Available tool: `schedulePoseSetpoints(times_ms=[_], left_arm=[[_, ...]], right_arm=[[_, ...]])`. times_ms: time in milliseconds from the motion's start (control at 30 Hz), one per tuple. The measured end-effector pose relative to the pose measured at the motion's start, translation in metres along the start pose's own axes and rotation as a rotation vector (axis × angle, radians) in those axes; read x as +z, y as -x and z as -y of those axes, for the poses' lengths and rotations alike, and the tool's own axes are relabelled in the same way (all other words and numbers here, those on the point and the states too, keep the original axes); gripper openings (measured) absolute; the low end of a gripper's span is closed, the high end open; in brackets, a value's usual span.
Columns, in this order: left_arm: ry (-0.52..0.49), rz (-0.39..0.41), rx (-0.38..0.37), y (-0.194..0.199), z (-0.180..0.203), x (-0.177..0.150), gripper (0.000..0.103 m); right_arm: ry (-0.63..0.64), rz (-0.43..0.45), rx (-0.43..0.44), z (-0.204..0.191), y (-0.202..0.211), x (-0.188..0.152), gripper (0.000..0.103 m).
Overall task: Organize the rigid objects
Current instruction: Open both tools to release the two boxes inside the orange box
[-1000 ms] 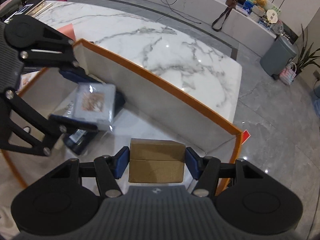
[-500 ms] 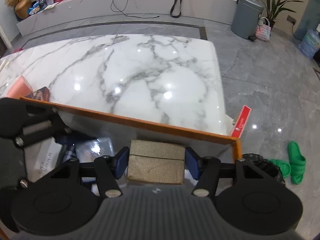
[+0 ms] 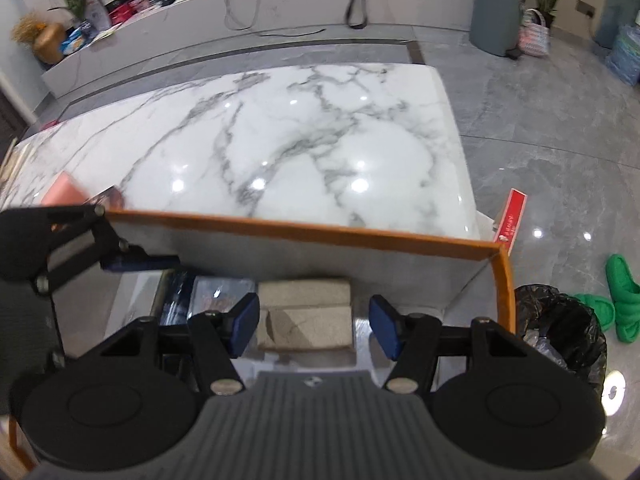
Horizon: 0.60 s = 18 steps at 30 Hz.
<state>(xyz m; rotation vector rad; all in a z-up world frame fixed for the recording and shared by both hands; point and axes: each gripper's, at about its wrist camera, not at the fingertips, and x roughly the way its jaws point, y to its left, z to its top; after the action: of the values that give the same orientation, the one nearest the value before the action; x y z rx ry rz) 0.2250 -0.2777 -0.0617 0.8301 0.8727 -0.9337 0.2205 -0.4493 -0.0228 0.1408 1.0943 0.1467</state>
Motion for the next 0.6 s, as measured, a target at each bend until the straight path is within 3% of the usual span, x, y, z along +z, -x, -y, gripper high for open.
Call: schedulePoseSetpoints(times_ms=[67,167,233,400,600], left_arm=[[0.058,-0.014,-0.052,0.0,-0.006,0.0,0.052],[0.088,-0.017,-0.057,-0.004,-0.008,0.001,0.044],[0.091,-0.023,-0.052,-0.009,-0.01,0.003,0.039],[0.108,-0.019,-0.032,-0.01,-0.01,-0.001,0.037],[0.136,-0.006,-0.027,-0.008,-0.015,-0.004,0.035]], right_arm=[[0.06,-0.035,0.028,-0.003,-0.002,-0.006,0.064],[0.2,-0.048,-0.002,-0.012,-0.008,-0.017,0.066],[0.276,-0.049,-0.026,-0.016,-0.012,-0.023,0.061],[0.347,-0.033,-0.023,-0.025,-0.017,-0.027,0.046],[0.359,-0.027,-0.038,-0.028,-0.018,-0.028,0.044]])
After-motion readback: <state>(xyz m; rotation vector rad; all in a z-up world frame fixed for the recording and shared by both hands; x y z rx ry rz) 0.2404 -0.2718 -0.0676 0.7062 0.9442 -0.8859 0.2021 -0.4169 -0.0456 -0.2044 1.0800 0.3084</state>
